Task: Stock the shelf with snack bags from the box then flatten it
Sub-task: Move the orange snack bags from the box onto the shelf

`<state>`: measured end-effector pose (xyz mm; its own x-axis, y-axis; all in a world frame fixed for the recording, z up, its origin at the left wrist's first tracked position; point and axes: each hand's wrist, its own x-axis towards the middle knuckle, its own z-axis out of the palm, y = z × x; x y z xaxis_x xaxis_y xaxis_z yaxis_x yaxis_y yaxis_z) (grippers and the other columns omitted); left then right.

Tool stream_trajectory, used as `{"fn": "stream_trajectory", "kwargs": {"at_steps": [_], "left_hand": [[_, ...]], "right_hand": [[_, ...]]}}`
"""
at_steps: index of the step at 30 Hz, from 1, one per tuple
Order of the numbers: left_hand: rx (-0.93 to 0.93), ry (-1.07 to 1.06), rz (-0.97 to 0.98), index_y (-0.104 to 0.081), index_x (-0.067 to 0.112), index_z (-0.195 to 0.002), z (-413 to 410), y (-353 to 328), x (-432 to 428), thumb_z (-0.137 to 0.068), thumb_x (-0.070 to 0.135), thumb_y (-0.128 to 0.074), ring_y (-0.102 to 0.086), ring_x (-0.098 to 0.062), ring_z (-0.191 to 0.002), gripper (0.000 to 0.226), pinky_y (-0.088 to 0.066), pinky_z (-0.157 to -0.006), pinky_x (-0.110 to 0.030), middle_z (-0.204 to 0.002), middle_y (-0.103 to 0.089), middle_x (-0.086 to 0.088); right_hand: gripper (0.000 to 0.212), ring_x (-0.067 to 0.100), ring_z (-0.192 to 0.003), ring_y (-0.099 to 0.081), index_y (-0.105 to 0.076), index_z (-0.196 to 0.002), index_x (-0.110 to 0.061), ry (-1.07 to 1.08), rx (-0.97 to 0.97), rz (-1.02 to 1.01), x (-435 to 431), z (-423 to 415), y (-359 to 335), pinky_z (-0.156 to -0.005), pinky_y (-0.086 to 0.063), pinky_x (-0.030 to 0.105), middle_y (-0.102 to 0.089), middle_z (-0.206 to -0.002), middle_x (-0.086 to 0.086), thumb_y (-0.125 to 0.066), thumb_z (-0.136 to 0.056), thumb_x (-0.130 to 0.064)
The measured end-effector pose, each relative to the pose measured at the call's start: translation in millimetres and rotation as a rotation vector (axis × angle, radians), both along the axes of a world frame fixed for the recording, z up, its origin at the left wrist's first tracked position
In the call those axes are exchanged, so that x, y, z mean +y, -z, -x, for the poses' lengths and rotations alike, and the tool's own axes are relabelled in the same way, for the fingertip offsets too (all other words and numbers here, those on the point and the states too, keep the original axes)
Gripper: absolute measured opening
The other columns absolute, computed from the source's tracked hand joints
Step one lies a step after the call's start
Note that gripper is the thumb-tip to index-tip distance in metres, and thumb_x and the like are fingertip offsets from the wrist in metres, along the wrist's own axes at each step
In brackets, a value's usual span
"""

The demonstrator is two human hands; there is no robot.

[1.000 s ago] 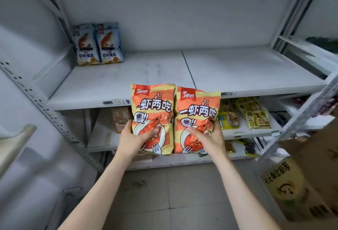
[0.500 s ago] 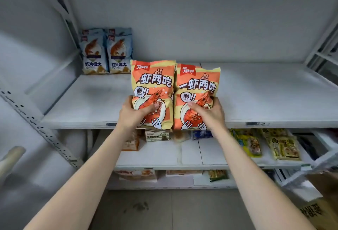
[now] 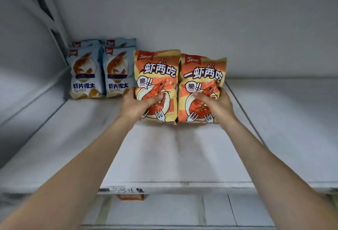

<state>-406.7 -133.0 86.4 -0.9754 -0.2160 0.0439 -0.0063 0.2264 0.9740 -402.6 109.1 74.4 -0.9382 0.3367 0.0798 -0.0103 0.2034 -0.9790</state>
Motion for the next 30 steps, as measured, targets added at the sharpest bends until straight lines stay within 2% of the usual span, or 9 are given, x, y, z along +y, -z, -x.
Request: {"fn": "stream_trajectory", "kwargs": {"at_steps": [4,6,8,13,15,19,23,27,30], "left_hand": [[0.035,0.023,0.030,-0.057,0.030,-0.109,51,14,-1,-0.063,0.041,-0.089,-0.061,-0.006,-0.087,0.057,-0.047,-0.076,-0.022,-0.099,-0.063,0.012],[0.055,0.019,0.041,-0.059,0.028,-0.108,74,22,-4,-0.061,0.043,-0.089,-0.064,-0.009,-0.093,0.058,-0.052,-0.082,-0.026,-0.103,-0.066,0.011],[0.073,-0.003,0.054,-0.062,0.024,-0.116,95,31,-4,-0.055,0.049,-0.090,-0.066,-0.014,-0.101,0.071,-0.054,-0.092,-0.035,-0.111,-0.069,0.007],[0.102,-0.060,0.053,-0.060,0.023,-0.123,142,45,3,-0.059,0.048,-0.088,-0.064,-0.019,-0.107,0.074,-0.053,-0.096,-0.040,-0.117,-0.068,0.002],[0.130,-0.064,0.055,-0.058,0.023,-0.126,161,47,8,-0.060,0.048,-0.088,-0.063,-0.018,-0.109,0.077,-0.052,-0.097,-0.039,-0.120,-0.067,0.003],[0.214,-0.074,0.071,-0.052,0.023,-0.132,199,48,17,-0.063,0.044,-0.088,-0.060,-0.015,-0.113,0.081,-0.049,-0.101,-0.037,-0.126,-0.064,0.003],[0.243,-0.065,0.104,-0.047,0.021,-0.137,226,52,17,-0.064,0.048,-0.086,-0.057,-0.018,-0.121,0.087,-0.045,-0.107,-0.039,-0.132,-0.061,0.002],[0.232,-0.092,0.168,-0.044,0.016,-0.139,242,53,14,-0.076,0.043,-0.080,-0.053,-0.020,-0.127,0.078,-0.039,-0.106,-0.028,-0.138,-0.057,-0.001],[0.222,-0.124,0.206,-0.044,0.013,-0.139,247,53,15,-0.078,0.044,-0.077,-0.052,-0.023,-0.128,0.076,-0.040,-0.106,-0.031,-0.139,-0.056,-0.004]], "right_hand": [[0.077,0.017,-0.104,-0.066,-0.056,-0.115,-0.030,-0.002,0.034,-0.026,-1,55,13,-0.098,-0.052,0.040,-0.069,-0.110,-0.009,-0.088,-0.051,-0.058],[0.077,0.018,-0.104,-0.066,-0.057,-0.111,-0.030,-0.011,0.051,-0.044,-1,80,18,-0.097,-0.053,0.041,-0.069,-0.108,-0.009,-0.087,-0.047,-0.061],[0.085,0.018,-0.105,-0.065,-0.053,-0.115,-0.027,-0.014,0.070,-0.062,-2,103,21,-0.097,-0.053,0.041,-0.068,-0.111,-0.009,-0.087,-0.046,-0.062],[0.086,0.017,-0.107,-0.064,-0.048,-0.126,-0.019,-0.005,0.117,-0.085,-1,156,26,-0.095,-0.053,0.037,-0.064,-0.114,-0.007,-0.089,-0.058,-0.051],[0.085,0.015,-0.106,-0.064,-0.049,-0.125,-0.021,-0.003,0.128,-0.077,1,176,28,-0.095,-0.053,0.038,-0.064,-0.115,-0.007,-0.089,-0.056,-0.052],[0.093,0.016,-0.106,-0.065,-0.049,-0.122,-0.025,-0.006,0.162,-0.087,3,212,33,-0.096,-0.053,0.042,-0.066,-0.116,-0.009,-0.083,-0.046,-0.067],[0.080,0.018,-0.112,-0.062,-0.049,-0.124,-0.028,-0.008,0.177,-0.147,-1,239,38,-0.100,-0.049,0.042,-0.064,-0.118,-0.009,-0.080,-0.059,-0.064],[0.078,0.018,-0.112,-0.061,-0.050,-0.127,-0.027,-0.037,0.164,-0.174,-4,257,41,-0.102,-0.048,0.039,-0.064,-0.116,-0.009,-0.078,-0.065,-0.064],[0.077,0.020,-0.116,-0.059,-0.049,-0.129,-0.025,-0.053,0.149,-0.184,-4,262,42,-0.103,-0.046,0.039,-0.063,-0.122,-0.005,-0.076,-0.069,-0.064]]}}
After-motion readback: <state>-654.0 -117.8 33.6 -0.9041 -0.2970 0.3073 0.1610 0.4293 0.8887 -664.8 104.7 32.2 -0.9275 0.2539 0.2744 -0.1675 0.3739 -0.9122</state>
